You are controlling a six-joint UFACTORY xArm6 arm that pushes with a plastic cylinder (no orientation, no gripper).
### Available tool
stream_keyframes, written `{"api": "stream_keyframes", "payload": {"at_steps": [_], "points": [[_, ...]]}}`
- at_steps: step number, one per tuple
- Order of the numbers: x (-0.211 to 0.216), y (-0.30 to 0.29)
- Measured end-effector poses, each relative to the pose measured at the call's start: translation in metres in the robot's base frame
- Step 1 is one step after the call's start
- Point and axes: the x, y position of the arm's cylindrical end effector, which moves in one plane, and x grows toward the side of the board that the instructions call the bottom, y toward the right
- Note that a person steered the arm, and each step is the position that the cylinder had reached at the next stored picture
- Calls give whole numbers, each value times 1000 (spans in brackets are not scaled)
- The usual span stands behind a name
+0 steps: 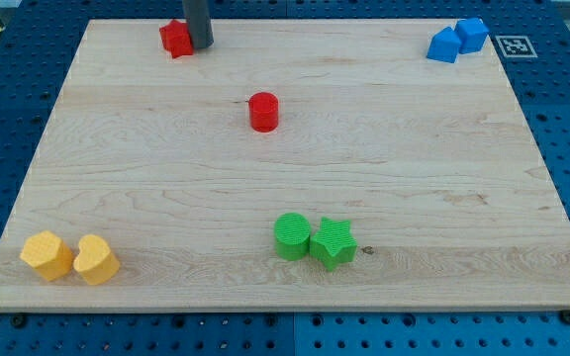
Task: Slightly touch red star
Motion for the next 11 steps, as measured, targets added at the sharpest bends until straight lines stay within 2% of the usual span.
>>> {"api": "stream_keyframes", "payload": {"at_steps": [2,5,7,11], "points": [[0,-32],[27,-18],[27,-62],[22,-66]]}}
